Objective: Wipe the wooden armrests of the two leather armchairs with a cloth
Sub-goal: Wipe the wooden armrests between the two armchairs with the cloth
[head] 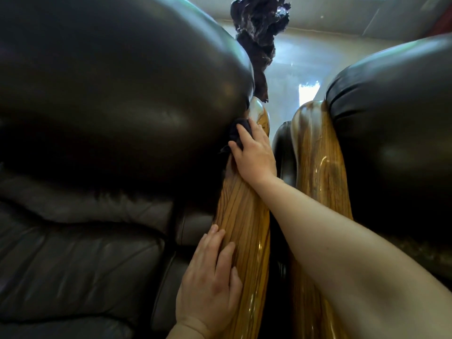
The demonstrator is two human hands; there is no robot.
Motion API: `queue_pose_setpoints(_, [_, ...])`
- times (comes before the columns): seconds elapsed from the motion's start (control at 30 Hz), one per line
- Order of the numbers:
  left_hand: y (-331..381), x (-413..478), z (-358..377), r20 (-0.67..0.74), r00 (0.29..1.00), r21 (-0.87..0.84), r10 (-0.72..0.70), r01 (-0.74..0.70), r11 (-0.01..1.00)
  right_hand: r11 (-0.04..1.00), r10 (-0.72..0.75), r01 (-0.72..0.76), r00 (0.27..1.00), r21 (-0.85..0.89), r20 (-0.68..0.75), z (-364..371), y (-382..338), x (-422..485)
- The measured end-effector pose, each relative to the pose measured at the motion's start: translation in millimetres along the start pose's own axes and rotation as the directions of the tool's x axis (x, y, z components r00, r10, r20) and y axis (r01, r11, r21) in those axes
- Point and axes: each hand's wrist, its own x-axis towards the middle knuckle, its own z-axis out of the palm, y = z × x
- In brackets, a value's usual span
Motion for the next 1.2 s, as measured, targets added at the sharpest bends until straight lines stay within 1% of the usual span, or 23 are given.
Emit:
queue_pose_setpoints(0.13, [-0.3, 1.3, 2.7, -0.035, 0.999, 0.034, 0.007, -0.006, 0.999, 0.990, 0.121, -0.120, 0.992, 0.074, -0.015, 0.1, -2.2, 21.5])
queue_pose_setpoints(0.33, [0.9, 3.5, 1.0, -0.093, 0.995, 0.067, 0.040, -0.034, 0.997, 0.950, 0.285, -0.288, 0.958, 0.123, 0.043, -6.2, 11.9, 61.9])
queue_pose_setpoints(0.4, [0.3, 6.8, 0.9, -0.109, 0.993, 0.076, 0.055, -0.047, 0.996, 0.914, 0.374, -0.383, 0.924, 0.136, 0.082, -11.3, 25.7, 80.7])
queue_pose_setpoints(0.47, [-0.3, 9.1, 1.5, -0.122, 0.989, 0.096, 0.082, -0.071, 0.993, 0.854, 0.461, -0.474, 0.881, 0.217, 0.108, -13.3, 40.7, 85.3])
queue_pose_setpoints(0.53, [-0.9, 10.9, 0.8, -0.123, 0.989, 0.110, 0.086, -0.073, 0.991, 0.818, 0.492, -0.495, 0.866, 0.293, 0.088, -9.3, 42.7, 69.3])
queue_pose_setpoints(0.6, [-0.8, 10.0, 0.2, -0.107, 0.992, 0.107, 0.071, -0.060, 0.992, 0.835, 0.463, -0.445, 0.886, 0.324, 0.025, -5.0, 36.2, 37.0])
queue_pose_setpoints(0.63, [-1.0, 9.0, 0.2, -0.100, 0.993, 0.095, 0.066, -0.056, 0.994, 0.862, 0.420, -0.396, 0.907, 0.317, -0.010, -4.2, 31.7, 19.0])
queue_pose_setpoints(0.73, [-1.3, 5.8, 2.6, -0.074, 0.996, 0.075, 0.054, -0.049, 0.996, 0.964, 0.199, -0.183, 0.978, 0.193, -0.069, -13.2, 19.9, -33.6])
queue_pose_setpoints(0.8, [-1.6, 4.7, 3.5, -0.063, 0.997, 0.046, 0.042, -0.039, 0.998, 0.992, 0.038, -0.032, 0.998, 0.118, -0.045, -19.3, 15.1, -69.1])
queue_pose_setpoints(0.9, [-1.1, 3.2, 3.3, -0.049, 0.998, 0.026, 0.029, -0.028, 0.999, 0.987, -0.159, 0.159, 0.987, 0.015, 0.012, -27.3, 12.8, -132.2])
queue_pose_setpoints(0.97, [-0.9, 2.3, 2.5, -0.044, 0.999, 0.023, 0.024, -0.023, 0.999, 0.954, -0.291, 0.296, 0.954, -0.055, 0.073, -29.4, 15.3, -165.7])
queue_pose_setpoints(1.0, [-0.7, 2.1, 2.0, -0.037, 0.999, 0.025, 0.022, -0.021, 0.999, 0.935, -0.335, 0.344, 0.936, -0.083, 0.106, -30.5, 18.0, -171.9])
queue_pose_setpoints(1.07, [0.6, 2.2, 0.5, -0.023, 1.000, 0.016, 0.011, -0.011, 1.000, 0.922, -0.344, 0.363, 0.928, -0.136, 0.146, -32.2, 21.0, -157.5])
queue_pose_setpoints(1.13, [1.5, 2.9, -0.4, -0.018, 1.000, 0.012, -0.002, 0.002, 1.000, 0.945, -0.259, 0.281, 0.956, -0.168, 0.140, -30.6, 16.7, -121.3])
queue_pose_setpoints(1.2, [2.1, 2.3, -1.4, -0.007, 1.000, 0.008, -0.018, 0.018, 1.000, 0.959, -0.174, 0.206, 0.970, -0.194, 0.170, -26.3, 9.3, -83.8])
